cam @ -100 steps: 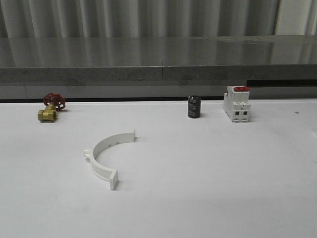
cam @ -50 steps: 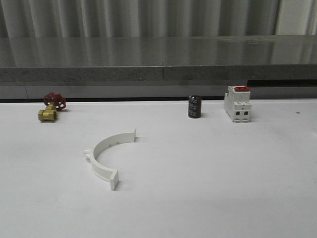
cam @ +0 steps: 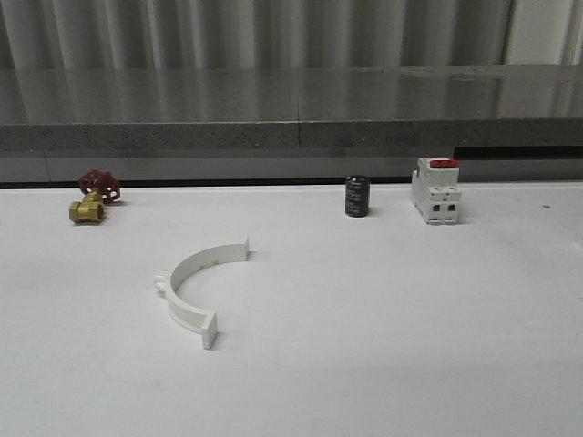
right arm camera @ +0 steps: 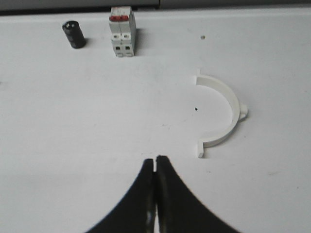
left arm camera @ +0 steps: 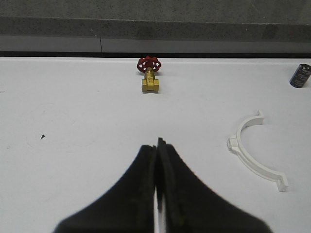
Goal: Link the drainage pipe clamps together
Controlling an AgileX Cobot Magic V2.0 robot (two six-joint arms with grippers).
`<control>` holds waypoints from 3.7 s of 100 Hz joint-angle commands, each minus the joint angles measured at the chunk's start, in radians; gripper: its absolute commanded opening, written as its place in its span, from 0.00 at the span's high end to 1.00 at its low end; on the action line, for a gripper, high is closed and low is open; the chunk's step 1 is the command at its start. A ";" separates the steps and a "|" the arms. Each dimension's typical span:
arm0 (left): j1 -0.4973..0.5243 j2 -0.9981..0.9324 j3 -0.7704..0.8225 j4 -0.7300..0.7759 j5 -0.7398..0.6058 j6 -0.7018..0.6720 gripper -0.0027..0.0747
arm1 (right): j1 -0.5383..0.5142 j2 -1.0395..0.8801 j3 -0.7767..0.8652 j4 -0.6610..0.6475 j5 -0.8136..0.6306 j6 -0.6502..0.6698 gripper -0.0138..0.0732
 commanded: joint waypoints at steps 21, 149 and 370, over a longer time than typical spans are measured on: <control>0.003 0.007 -0.024 -0.012 -0.079 0.001 0.99 | 0.002 0.224 -0.126 0.000 -0.057 -0.009 0.90; 0.003 0.007 -0.024 -0.012 -0.079 0.001 0.99 | -0.314 1.028 -0.610 0.037 0.088 -0.221 0.30; 0.003 0.007 -0.024 -0.012 -0.081 0.001 0.99 | -0.228 1.108 -0.690 0.089 0.151 -0.087 0.88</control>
